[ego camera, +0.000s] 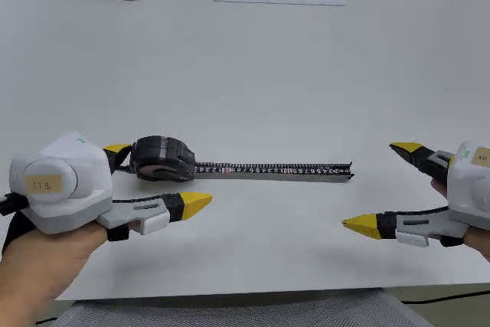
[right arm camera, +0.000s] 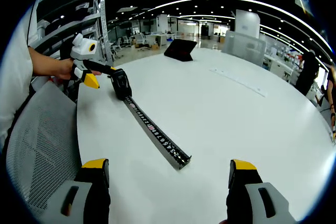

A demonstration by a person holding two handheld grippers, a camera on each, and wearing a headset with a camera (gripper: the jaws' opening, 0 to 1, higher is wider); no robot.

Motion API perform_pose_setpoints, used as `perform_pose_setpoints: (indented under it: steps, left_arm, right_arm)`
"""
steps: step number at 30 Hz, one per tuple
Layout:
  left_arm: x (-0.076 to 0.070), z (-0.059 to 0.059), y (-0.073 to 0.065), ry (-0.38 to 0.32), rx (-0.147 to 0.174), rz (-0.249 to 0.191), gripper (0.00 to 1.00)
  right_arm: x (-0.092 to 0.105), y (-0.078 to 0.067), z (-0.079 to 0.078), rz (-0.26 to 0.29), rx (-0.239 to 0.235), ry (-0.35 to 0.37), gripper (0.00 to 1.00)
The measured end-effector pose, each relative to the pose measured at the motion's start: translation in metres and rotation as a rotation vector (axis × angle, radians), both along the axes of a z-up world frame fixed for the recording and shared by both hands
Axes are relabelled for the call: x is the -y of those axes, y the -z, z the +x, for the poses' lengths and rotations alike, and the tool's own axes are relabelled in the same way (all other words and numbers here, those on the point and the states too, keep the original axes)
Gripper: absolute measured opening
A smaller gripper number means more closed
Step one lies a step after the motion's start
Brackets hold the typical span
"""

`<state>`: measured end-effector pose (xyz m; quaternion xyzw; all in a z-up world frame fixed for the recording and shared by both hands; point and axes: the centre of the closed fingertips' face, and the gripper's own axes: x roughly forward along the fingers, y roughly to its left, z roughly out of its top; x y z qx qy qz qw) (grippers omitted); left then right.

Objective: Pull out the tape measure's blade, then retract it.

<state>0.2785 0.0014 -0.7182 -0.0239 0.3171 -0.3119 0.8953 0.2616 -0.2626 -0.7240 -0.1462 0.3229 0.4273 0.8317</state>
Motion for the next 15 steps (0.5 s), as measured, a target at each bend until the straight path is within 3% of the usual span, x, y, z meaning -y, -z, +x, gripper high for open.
perform_pose_setpoints:
  steps: [6,15]
  left_arm:
    - [-0.001,0.003,0.003,-0.048,0.011,0.026,0.91]
    - [-0.004,0.01,0.011,-0.124,-0.002,0.048,0.87]
  right_arm:
    - [0.004,-0.001,0.008,-0.018,0.006,-0.027,0.91]
    - [0.005,0.003,0.017,-0.053,-0.007,-0.083,0.87]
